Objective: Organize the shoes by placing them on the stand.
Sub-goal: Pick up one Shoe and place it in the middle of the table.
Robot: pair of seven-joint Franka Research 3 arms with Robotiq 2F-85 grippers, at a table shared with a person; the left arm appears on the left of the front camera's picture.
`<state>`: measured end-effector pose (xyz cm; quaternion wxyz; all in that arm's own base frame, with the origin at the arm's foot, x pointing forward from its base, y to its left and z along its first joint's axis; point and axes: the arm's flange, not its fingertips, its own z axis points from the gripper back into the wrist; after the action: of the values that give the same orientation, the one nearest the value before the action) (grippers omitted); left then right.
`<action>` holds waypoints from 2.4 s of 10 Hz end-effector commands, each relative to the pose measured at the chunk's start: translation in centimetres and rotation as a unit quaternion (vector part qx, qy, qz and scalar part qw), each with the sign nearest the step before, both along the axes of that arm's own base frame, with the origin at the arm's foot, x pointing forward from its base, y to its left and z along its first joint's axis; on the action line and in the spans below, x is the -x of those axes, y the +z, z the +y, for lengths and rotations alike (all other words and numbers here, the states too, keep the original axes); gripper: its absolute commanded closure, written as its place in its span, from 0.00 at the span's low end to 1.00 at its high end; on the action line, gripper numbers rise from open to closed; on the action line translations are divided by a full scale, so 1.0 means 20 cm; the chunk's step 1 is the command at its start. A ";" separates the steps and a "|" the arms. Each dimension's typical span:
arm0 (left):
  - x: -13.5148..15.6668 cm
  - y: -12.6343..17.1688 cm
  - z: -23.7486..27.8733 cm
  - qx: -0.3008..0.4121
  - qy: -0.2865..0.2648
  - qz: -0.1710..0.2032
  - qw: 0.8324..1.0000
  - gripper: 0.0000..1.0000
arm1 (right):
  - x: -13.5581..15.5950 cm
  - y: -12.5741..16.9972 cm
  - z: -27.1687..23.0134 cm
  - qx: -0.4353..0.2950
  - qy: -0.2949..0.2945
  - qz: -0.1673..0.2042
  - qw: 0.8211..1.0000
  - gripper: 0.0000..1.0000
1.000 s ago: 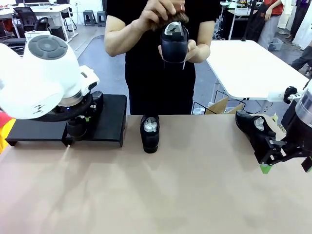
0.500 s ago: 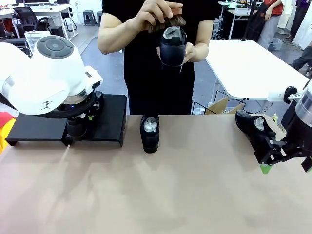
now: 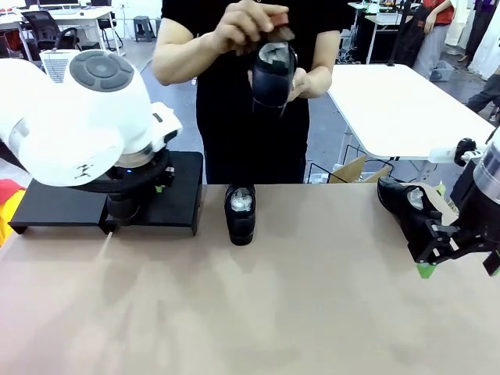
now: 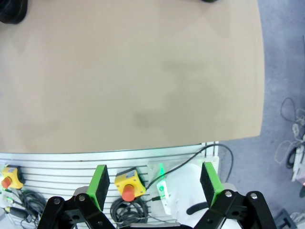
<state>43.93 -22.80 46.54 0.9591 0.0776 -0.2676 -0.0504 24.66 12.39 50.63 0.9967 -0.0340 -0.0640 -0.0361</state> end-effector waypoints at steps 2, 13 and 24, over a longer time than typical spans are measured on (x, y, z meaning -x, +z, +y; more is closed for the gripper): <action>0.27 0.15 0.00 0.012 -0.015 0.053 0.998 0.39 | 0.00 0.00 0.00 -0.006 -0.003 0.000 1.000 0.00; 0.44 -0.04 -0.03 0.084 -0.116 0.144 0.979 0.39 | -0.60 -0.07 -0.32 0.034 0.041 0.036 0.998 0.00; 0.44 -0.04 -0.03 0.084 -0.116 0.144 0.979 0.39 | -1.15 -0.24 -0.47 0.000 0.054 0.009 0.999 0.00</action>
<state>35.10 -23.29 45.52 0.9773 -0.0432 -0.1365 -0.1562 44.55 4.03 46.41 0.9975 -0.0424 -0.0562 0.0033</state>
